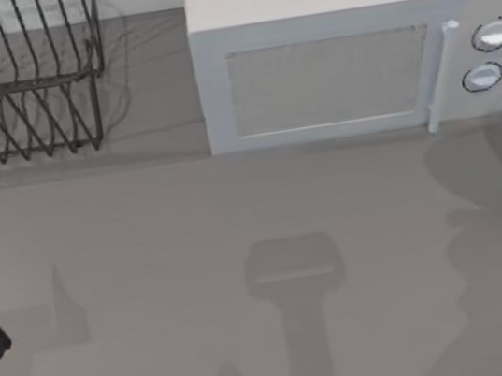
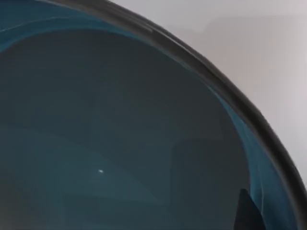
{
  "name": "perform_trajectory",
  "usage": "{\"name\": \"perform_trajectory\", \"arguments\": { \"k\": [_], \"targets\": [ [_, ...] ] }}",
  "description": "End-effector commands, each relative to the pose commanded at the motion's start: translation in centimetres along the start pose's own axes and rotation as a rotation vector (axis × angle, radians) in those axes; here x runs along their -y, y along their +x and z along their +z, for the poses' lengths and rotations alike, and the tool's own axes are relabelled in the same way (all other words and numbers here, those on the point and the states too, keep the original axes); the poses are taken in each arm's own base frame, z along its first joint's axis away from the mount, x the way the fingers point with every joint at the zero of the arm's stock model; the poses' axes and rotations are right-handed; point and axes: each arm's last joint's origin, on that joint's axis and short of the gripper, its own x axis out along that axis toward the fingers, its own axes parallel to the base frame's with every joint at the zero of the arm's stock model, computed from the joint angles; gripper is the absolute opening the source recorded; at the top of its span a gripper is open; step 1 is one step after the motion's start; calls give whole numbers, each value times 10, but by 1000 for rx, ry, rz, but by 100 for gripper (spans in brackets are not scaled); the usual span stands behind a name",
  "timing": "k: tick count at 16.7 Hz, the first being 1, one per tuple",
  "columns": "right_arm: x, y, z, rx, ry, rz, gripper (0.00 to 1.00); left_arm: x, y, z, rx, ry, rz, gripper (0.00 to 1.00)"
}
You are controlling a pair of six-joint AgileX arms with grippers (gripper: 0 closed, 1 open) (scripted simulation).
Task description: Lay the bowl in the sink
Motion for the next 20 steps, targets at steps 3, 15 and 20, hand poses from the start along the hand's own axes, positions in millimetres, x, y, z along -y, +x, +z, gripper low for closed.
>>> {"name": "perform_trajectory", "arguments": {
  "k": [3, 15, 20],
  "targets": [
    [25, -9, 13, 284, -100, 58, 0, 0, 0, 0, 0, 0, 0, 100],
    [37, -75, 50, 877, -467, 123, 0, 0, 0, 0, 0, 0, 0, 100],
    [37, -71, 50, 873, -465, 126, 0, 0, 0, 0, 0, 0, 0, 100]
  ]
}}
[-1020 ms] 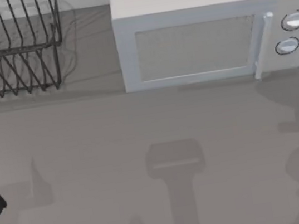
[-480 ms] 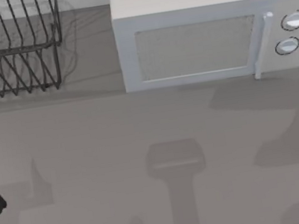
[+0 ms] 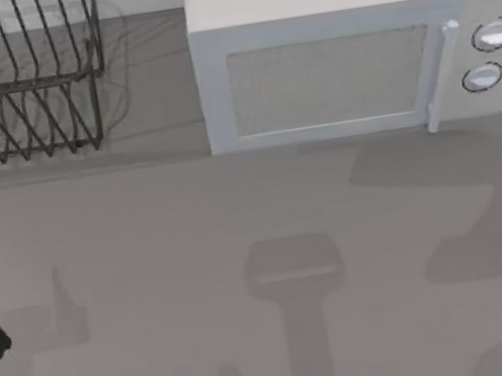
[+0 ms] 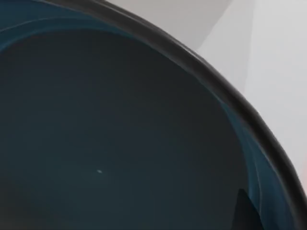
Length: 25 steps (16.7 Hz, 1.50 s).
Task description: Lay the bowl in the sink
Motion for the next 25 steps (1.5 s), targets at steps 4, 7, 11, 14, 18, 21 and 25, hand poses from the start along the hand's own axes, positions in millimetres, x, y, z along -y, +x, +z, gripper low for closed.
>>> {"name": "perform_trajectory", "arguments": {
  "k": [4, 7, 11, 14, 18, 21, 25],
  "targets": [
    [8, 8, -29, -3, 2, -10, 0, 0, 0, 0, 0, 0, 0, 100],
    [12, 12, -66, 3, -3, -13, 0, 0, 0, 0, 0, 0, 0, 100],
    [9, 9, -112, 10, -7, -8, 0, 0, 0, 0, 0, 0, 0, 100],
    [4, 2, -137, 8, -6, -4, 0, 0, 0, 0, 0, 0, 0, 100],
    [1, -2, -147, 3, -4, -2, 0, 0, 0, 0, 0, 0, 0, 100],
    [1, -2, -147, 3, -4, -2, 0, 0, 0, 0, 0, 0, 0, 100],
    [1, -2, -147, 3, -4, -2, 30, 0, 0, 0, 0, 0, 0, 100]
  ]
}}
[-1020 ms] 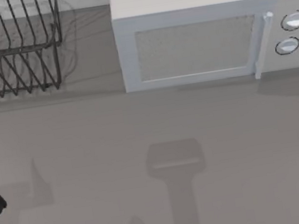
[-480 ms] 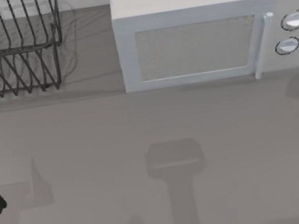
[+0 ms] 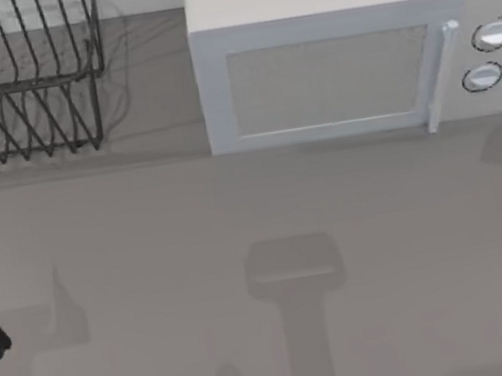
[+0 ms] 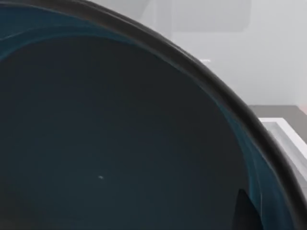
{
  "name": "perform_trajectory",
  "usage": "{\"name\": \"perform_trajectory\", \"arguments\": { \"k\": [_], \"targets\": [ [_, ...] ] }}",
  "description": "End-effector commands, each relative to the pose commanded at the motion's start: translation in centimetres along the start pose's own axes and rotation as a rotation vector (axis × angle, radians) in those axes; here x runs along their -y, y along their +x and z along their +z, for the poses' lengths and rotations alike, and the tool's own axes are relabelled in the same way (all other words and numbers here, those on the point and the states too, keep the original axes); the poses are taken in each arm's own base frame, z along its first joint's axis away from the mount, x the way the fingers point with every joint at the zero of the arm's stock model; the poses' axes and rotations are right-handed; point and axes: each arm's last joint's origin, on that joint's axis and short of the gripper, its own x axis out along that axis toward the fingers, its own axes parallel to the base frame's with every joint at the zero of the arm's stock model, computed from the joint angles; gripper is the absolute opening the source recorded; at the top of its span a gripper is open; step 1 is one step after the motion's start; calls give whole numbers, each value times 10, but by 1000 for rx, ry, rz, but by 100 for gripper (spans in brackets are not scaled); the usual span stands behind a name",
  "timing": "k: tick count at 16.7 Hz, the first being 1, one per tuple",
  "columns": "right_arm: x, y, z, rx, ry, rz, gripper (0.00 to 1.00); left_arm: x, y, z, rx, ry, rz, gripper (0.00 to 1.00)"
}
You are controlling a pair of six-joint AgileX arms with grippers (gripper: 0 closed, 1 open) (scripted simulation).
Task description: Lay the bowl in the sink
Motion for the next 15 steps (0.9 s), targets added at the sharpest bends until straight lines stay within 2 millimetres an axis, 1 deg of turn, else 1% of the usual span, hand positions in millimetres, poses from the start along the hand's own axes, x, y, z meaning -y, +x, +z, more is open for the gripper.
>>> {"name": "perform_trajectory", "arguments": {
  "k": [9, 10, 15],
  "targets": [
    [0, 0, 0, 0, 0, 0, 98, 0, 0, 0, 0, 0, 0, 100],
    [0, 0, 0, 0, 0, 0, 100, 0, 0, 0, 0, 0, 0, 100],
    [0, 0, 0, 0, 0, 0, 100, 0, 0, 0, 0, 0, 0, 100]
  ]
}}
